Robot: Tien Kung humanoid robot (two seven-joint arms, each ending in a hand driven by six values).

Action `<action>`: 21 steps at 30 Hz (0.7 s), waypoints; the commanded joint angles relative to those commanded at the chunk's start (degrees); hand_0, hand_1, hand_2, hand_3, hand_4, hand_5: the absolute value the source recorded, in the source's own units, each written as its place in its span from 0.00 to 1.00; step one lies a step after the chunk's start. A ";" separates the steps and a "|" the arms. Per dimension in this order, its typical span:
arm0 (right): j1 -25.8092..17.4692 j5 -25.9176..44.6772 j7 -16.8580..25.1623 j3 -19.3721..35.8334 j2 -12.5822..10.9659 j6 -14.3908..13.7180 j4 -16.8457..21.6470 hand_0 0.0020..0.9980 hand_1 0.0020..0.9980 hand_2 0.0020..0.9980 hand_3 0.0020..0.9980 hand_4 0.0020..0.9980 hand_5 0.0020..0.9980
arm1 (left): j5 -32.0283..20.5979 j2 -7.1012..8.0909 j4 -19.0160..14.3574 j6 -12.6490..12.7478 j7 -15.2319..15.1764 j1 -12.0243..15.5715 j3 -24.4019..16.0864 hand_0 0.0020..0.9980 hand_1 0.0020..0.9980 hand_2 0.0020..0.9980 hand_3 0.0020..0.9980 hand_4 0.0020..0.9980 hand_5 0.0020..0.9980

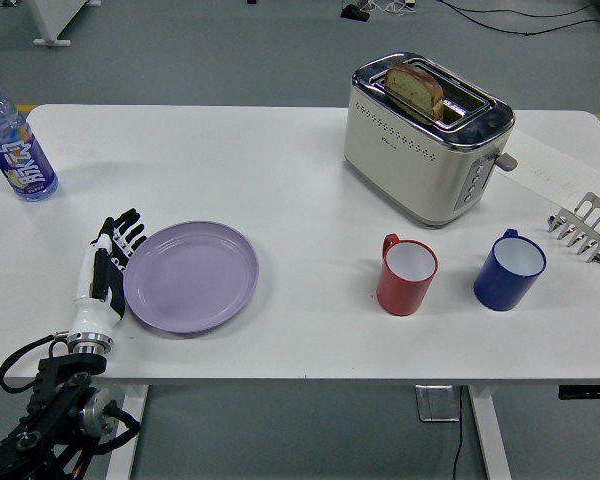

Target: Push plate across desktop

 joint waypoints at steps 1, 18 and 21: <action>0.00 0.04 0.00 -0.03 0.01 0.00 0.00 0.69 0.69 0.79 0.72 0.36 0.33 | -0.15 0.00 -0.19 0.30 -0.15 -0.02 0.43 0.80 0.86 0.87 0.77 0.52 1.00; 0.09 -0.24 -0.06 0.08 -0.07 0.06 0.00 0.69 0.69 0.79 0.72 0.36 0.33 | -2.54 0.05 -0.84 3.80 -1.66 -0.50 6.44 0.80 0.86 0.87 0.77 0.51 1.00; 0.07 -0.26 -0.07 0.10 -0.09 0.05 0.00 0.69 0.69 0.79 0.72 0.36 0.33 | -3.05 0.06 -0.99 4.43 -2.00 -0.61 7.61 0.80 0.86 0.87 0.77 0.51 1.00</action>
